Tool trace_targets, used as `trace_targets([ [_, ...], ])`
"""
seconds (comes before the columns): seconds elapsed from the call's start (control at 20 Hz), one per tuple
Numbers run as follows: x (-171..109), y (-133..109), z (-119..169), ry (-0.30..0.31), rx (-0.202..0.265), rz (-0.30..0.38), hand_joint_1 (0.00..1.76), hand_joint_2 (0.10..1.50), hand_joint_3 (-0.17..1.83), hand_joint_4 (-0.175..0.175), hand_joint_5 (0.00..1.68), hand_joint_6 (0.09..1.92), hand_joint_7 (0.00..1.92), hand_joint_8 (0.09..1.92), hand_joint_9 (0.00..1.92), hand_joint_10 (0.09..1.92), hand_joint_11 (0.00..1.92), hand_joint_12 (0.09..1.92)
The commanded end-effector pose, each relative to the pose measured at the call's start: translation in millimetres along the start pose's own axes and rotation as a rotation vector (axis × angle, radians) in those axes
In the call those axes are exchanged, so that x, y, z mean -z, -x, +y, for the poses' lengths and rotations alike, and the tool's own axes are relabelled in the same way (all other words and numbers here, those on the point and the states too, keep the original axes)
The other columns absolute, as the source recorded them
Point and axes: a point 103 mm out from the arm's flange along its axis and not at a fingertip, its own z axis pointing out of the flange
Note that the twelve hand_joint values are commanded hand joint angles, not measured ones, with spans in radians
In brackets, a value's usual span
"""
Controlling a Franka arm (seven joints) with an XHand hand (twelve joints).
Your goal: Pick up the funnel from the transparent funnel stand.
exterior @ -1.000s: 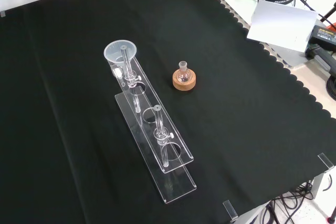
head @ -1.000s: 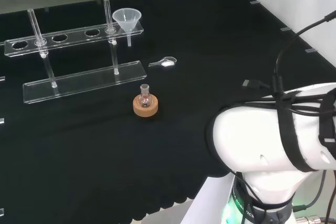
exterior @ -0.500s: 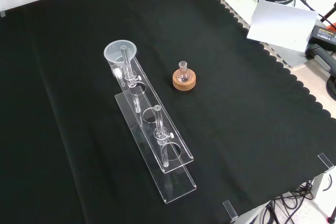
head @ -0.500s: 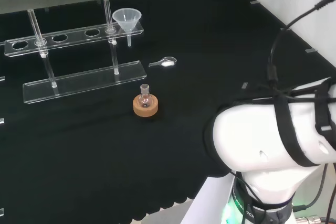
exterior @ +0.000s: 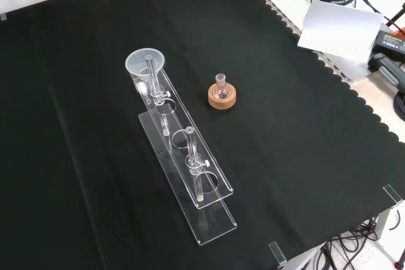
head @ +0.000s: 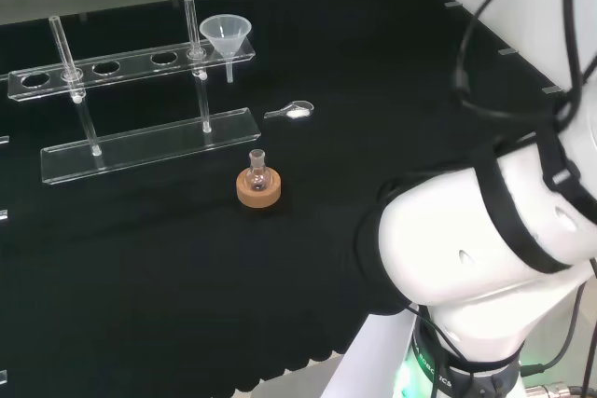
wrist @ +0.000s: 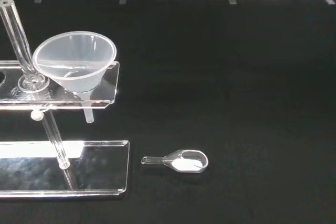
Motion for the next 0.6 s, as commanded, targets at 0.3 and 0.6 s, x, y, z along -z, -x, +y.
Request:
trace_targets([
  [0.3, -29.0, -45.4, 78.2, -0.054, 0.103, -0.003, 0.19, 1.05, 0.35, 0.013, 0.14, 0.09, 0.00, 0.47, 0.11, 0.63, 0.00, 1.37],
  [0.6, -42.3, -66.9, 88.9, -0.108, 0.130, -0.019, 0.29, 0.96, 0.32, 0.018, 0.12, 0.09, 0.00, 0.47, 0.10, 0.64, 0.00, 1.34],
])
